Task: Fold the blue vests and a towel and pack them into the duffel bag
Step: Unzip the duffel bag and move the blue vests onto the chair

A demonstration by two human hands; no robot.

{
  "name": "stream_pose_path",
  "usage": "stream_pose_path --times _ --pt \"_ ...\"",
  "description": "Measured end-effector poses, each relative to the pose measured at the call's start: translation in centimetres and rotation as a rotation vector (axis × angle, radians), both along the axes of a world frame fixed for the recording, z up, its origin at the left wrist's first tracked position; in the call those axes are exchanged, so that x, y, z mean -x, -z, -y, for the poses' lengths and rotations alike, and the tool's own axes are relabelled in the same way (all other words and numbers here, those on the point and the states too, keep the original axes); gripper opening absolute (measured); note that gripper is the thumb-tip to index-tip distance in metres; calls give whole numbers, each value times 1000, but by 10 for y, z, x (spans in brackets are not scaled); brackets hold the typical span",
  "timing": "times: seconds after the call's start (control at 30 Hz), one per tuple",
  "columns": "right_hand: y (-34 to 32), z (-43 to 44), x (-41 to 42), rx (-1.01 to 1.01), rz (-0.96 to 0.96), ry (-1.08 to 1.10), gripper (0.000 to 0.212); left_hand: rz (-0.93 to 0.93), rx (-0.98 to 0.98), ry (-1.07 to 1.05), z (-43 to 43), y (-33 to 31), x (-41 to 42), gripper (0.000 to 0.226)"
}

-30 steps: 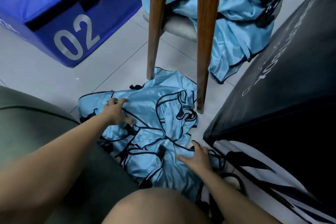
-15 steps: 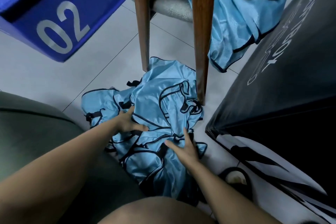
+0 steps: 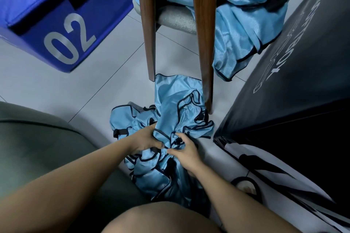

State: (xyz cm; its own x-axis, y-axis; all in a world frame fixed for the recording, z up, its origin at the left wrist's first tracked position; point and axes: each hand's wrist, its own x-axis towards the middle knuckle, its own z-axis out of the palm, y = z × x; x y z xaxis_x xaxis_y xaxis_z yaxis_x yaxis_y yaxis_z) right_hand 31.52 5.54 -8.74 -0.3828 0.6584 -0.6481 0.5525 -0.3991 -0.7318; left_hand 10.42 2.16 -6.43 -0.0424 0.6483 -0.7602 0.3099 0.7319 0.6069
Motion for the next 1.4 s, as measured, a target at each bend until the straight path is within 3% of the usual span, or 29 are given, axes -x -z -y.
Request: stream_pose_path --times 0.2,0.43,0.9,1.27,1.4 --pt "-40 -8 4 -119 -2 -9 56 23 -90 -64 4 -48 -6 58" --pt "-127 -23 10 -366 -99 -42 52 5 -243 -132 7 -148 1 45" --pt "-383 -52 21 -670 -350 -62 48 -179 -593 -137 0 -422 2 38" --pt "-574 -84 -1 -934 -420 -49 57 -260 -947 -88 -17 -592 -25 39" --pt "-629 -108 -15 -1014 -464 -59 45 -251 -1031 -57 -46 -636 -34 42"
